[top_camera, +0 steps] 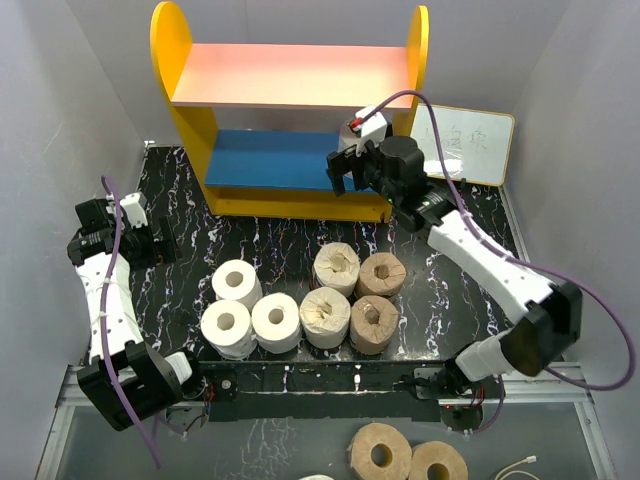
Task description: Place and organize the paper towels onto the shelf
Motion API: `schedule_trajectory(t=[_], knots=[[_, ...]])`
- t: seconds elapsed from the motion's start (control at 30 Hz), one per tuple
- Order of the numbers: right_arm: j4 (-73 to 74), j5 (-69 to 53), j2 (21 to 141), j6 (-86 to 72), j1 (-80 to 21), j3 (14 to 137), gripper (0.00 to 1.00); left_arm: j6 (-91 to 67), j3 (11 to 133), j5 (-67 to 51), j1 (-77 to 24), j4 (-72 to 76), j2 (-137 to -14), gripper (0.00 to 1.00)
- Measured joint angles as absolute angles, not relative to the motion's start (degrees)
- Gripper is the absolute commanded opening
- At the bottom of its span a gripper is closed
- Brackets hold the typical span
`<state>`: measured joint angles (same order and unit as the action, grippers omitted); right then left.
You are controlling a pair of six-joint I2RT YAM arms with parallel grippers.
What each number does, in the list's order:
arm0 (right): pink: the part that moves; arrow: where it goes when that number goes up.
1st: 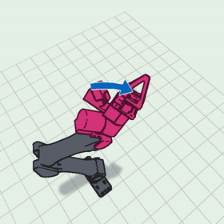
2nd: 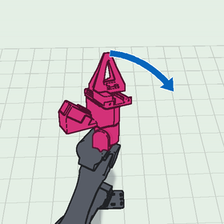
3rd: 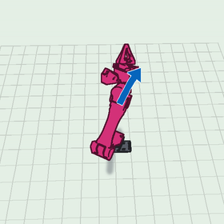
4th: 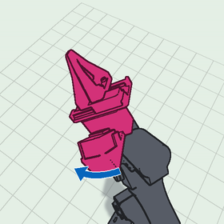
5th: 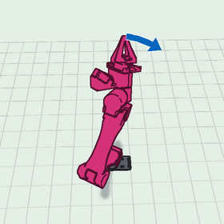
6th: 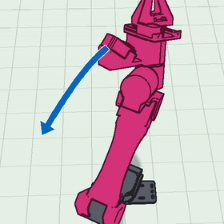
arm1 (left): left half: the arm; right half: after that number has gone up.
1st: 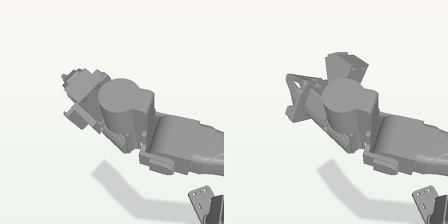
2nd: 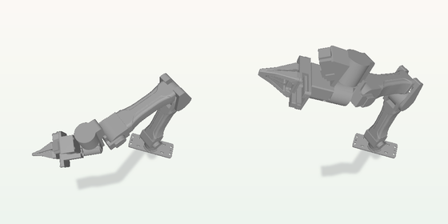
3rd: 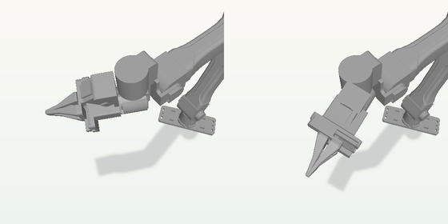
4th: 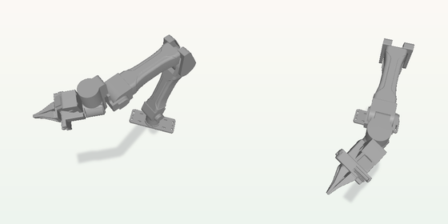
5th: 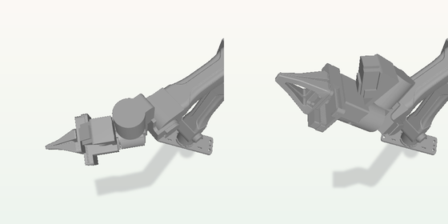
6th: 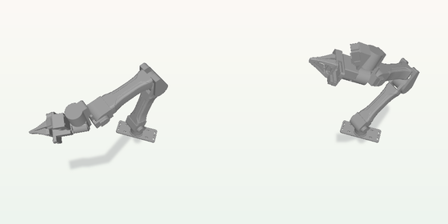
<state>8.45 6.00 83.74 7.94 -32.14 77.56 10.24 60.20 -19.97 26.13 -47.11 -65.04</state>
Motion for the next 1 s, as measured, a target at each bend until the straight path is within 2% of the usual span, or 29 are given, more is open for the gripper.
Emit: schedule_trajectory(t=[0.17,0.27,0.33,0.53,0.6,0.7,0.77,0.83,1.0], knots=[[11.9,-5.8,73.6,-7.2,-33.5,78.0,0.99,10.2,60.0,-19.8,26.1,-46.9,-64.1,0.99],[5.3,-9.5,59.7,-16.8,-33.1,64.9,0.99,10.2,60.0,-20.0,26.1,-47.0,-63.2,0.99],[7.6,-11.3,54.2,-18.8,-32.9,61.3,0.99,10.5,60.0,-21.1,26.1,-47.3,-63.1,0.99],[17.8,-12.4,64.0,-15.2,-33.9,73.9,0.99,15.3,64.1,-29.5,24.0,-53.8,-64.7,0.99],[21.7,-11.3,66.0,-14.2,-34.2,72.0,0.98,17.3,67.5,-29.2,18.6,-55.8,-65.1,0.99],[28.5,-10.5,67.1,-13.2,-34.3,69.6,0.91,19.6,72.6,-27.8,6.2,-58.2,-65.5,0.99],[31.4,-10.5,67.7,-12.4,-34.4,69.6,0.92,21.5,75.0,-28.9,-0.3,-60.2,-66.0,0.99],[33.2,-10.4,67.9,-11.8,-34.4,69.7,0.94,23.1,75.7,-30.1,-2.8,-62.0,-66.1,0.98],[34.4,-9.9,67.0,-11.4,-34.5,69.5,0.95,27.8,75.4,-28.0,-8.7,-64.2,-66.2,0.86]])
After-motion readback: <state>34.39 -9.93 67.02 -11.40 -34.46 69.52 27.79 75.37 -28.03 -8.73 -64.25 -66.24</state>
